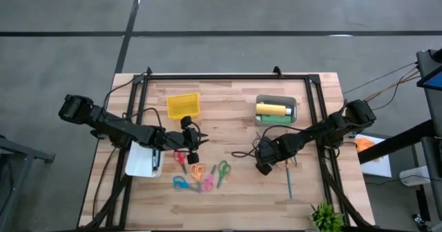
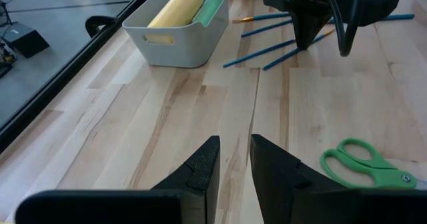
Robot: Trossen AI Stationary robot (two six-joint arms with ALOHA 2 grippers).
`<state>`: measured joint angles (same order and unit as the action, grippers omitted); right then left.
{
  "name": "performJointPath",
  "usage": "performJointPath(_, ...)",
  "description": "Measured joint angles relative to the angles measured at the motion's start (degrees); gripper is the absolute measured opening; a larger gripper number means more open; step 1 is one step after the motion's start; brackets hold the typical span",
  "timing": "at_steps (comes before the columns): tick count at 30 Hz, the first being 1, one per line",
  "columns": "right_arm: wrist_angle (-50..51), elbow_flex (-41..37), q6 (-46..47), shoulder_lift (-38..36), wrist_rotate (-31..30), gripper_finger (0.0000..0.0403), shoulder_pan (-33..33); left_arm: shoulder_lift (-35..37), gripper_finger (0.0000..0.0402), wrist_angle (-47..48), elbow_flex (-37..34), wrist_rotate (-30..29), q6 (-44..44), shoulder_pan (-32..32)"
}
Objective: Pick & Place Paint Supplies
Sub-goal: Put the blue paintbrush into the white bin
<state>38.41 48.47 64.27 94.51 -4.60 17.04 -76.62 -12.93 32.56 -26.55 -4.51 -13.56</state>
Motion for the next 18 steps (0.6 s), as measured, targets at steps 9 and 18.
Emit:
performJointPath(9,-1.6,2.5,-0.1,-2.3,-1.6,0.0018,0.0,0.0,0.0086,0.0,0.0,0.0,0.0,0.0)
performJointPath(18,-12.1,4.2,-4.9,-3.5,-5.9,0.0018,-0.3,0.0,0.0086,0.4,0.0,0.0,0.0,0.0)
